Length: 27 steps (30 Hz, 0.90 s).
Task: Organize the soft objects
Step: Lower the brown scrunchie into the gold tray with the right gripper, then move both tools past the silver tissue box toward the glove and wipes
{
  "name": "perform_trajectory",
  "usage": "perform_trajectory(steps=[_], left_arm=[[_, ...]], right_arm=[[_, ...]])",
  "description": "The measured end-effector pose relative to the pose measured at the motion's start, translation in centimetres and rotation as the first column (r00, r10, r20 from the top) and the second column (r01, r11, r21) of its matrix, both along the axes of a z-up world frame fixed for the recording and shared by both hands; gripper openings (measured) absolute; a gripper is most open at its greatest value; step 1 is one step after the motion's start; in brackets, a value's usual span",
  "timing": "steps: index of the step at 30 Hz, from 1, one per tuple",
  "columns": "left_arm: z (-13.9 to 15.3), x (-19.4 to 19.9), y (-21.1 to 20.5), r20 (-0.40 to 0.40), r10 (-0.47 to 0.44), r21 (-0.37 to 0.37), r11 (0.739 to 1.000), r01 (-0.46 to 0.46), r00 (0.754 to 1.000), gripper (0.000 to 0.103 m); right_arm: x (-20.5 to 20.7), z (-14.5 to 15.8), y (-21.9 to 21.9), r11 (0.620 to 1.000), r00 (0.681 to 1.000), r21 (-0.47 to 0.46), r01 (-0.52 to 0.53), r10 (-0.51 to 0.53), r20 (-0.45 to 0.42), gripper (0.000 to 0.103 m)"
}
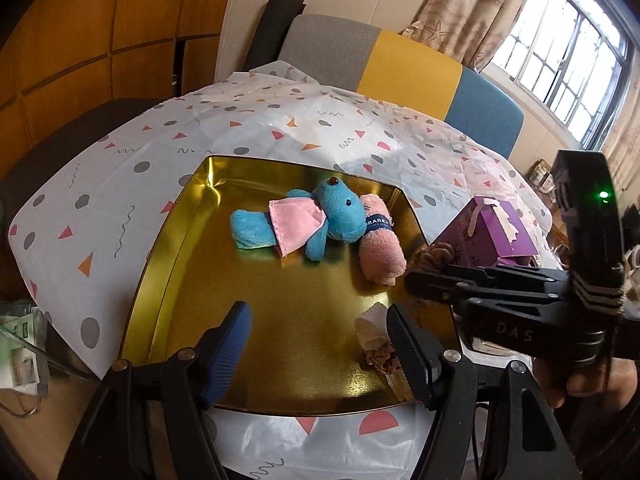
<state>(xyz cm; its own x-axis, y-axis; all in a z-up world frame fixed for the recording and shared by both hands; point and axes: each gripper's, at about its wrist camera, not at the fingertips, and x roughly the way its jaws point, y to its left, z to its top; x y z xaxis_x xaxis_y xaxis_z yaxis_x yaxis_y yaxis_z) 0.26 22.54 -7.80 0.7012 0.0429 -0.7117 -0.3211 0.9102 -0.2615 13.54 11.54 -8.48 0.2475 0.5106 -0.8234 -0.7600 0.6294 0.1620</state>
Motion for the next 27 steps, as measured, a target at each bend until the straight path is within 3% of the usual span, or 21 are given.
perform_trajectory(steps=[2, 13, 15, 17, 24, 27], left_arm=[[0.1, -0.1, -0.1, 0.003, -0.003, 0.004, 1.000, 0.003, 1.000, 0.071], [0.9, -0.5, -0.9, 0.024, -0.019, 0.023, 1.000, 0.018, 1.000, 0.073], [0.9, -0.6, -0.8, 0.024, -0.015, 0.022, 1.000, 0.015, 1.000, 0.073], [0.9, -0.7, -0.6, 0.025, -0.008, 0.019, 1.000, 0.008, 1.000, 0.073], [1.0, -1.1, -0.2, 0.030, 0.001, 0.013, 1.000, -0.002, 1.000, 0.073], [1.4, -1.3, -0.2, 0.040, 0.000, 0.019, 1.000, -0.001, 0.999, 0.073]], right_arm=[[0.0, -0.4, -0.2, 1.000, 1.000, 0.007, 0.014, -0.014, -0.020, 0.033], [-1.5, 1.0, -0.8, 1.000, 1.000, 0.030, 0.000, 0.000, -0.005, 0.042], [-1.5, 0.8, -0.8, 1.000, 1.000, -0.003, 0.003, -0.003, -0.020, 0.053], [-1.4, 0.6, -0.8, 1.000, 0.998, -0.015, -0.016, 0.015, -0.060, 0.057], [-1.9, 1.7, -1.8, 0.998, 0.995, 0.001, -0.070, 0.069, -0.071, 0.062], [-1.1, 2.6, -2.6, 0.996, 0.996, 0.084, -0.014, 0.021, -0.084, 0.062]])
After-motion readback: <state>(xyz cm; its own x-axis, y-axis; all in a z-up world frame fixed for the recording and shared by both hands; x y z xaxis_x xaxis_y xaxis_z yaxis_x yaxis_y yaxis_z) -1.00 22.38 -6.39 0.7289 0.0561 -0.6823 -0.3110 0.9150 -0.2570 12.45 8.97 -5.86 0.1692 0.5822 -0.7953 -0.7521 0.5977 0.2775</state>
